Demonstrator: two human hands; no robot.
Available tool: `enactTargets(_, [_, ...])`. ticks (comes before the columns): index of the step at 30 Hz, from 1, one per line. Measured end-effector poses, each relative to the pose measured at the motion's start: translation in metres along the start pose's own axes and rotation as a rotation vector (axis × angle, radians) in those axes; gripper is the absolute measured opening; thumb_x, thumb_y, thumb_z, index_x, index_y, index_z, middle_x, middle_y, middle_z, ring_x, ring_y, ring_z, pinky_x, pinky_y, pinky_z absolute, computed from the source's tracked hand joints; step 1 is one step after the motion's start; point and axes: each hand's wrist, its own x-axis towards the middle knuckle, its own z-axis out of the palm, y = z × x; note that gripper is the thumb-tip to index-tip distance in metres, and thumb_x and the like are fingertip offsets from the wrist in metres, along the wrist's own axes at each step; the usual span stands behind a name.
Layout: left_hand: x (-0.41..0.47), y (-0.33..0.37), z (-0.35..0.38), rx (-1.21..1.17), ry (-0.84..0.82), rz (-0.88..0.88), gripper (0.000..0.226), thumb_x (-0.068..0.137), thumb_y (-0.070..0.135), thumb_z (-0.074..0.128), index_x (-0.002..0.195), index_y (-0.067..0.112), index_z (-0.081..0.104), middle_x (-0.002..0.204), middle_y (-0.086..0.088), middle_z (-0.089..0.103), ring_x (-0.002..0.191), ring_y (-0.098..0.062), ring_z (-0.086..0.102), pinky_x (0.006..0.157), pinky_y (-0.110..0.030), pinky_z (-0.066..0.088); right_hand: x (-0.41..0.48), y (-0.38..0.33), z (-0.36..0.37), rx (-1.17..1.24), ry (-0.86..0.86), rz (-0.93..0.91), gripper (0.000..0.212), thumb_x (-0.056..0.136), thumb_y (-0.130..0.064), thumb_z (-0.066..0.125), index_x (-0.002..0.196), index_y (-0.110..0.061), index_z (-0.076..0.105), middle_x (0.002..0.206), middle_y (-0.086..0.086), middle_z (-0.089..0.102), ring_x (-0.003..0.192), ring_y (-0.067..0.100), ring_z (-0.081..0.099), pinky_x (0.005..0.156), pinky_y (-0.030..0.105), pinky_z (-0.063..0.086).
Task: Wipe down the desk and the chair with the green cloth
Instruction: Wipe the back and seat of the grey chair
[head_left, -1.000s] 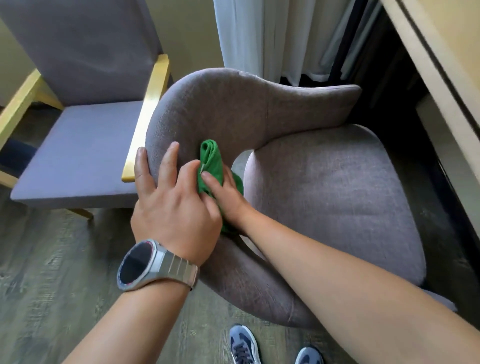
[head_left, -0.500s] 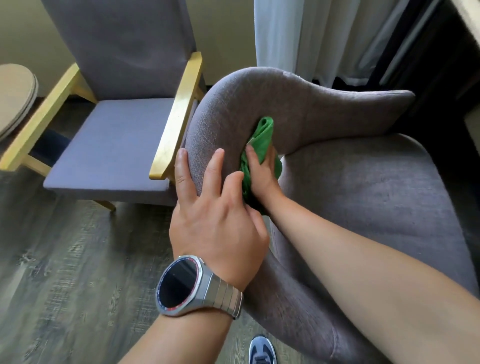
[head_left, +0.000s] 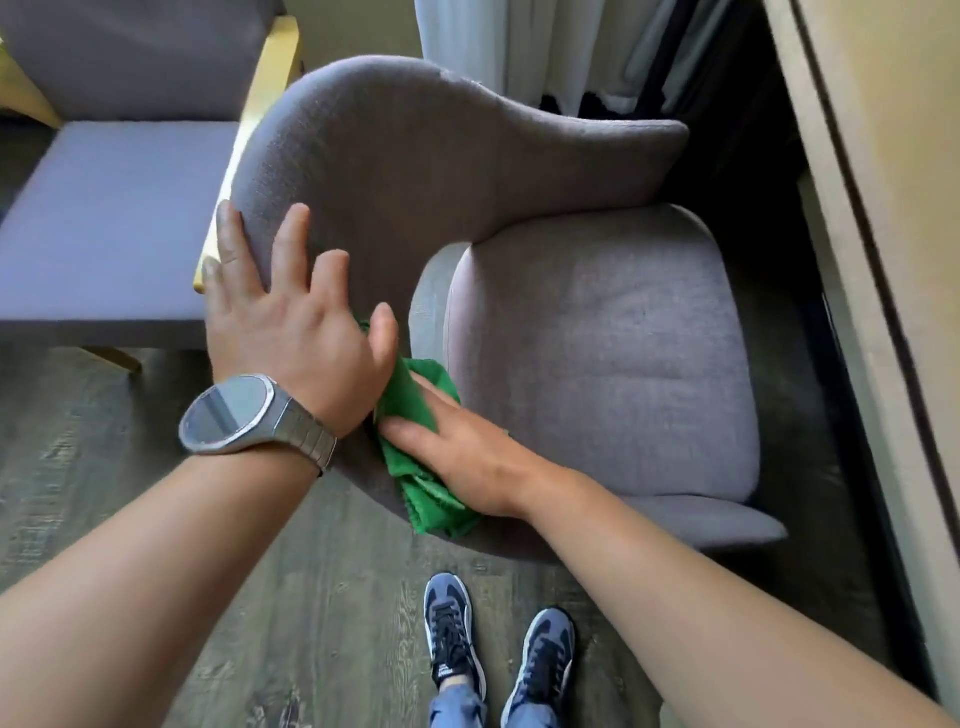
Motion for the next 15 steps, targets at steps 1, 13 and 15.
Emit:
enactTargets(1, [0.001,0.0,0.001,0.039,0.003,0.058,0.056,0.084,0.052,0.041,0.125,0.016,0.056,0.158,-0.008,0.026,0.148,-0.035,0.005,0.113,-0.061,0.016,-0.009,0.001,-0.001,-0.056,0.0,0.026,0.068,0.087,-0.065,0.04,0.149,-0.041,0.023,0.157,-0.02,0.026,0.139,-0.003,0.027,0.108,0.019,0.021])
enactTargets(13, [0.005,-0.002,0.006,0.12,-0.003,0.099,0.046,0.088,0.055,0.04,0.108,0.026,0.069,0.146,-0.003,0.045,0.146,-0.026,0.017,0.109,-0.07,0.012,-0.103,0.081,-0.064,-0.671,-0.106,0.698,0.066,0.085,-0.073,0.024,0.137,-0.039,0.046,0.148,-0.002,0.047,0.134,0.029,0.042,0.108,0.052,0.029])
enactTargets(15, [0.005,-0.004,0.008,0.118,0.015,0.105,0.047,0.086,0.056,0.04,0.105,0.026,0.07,0.144,-0.004,0.047,0.145,-0.026,0.018,0.108,-0.071,0.014,-0.105,0.088,-0.08,-0.729,-0.143,0.85,0.065,0.084,-0.072,0.024,0.137,-0.041,0.047,0.148,0.002,0.047,0.134,0.035,0.04,0.11,0.061,0.021])
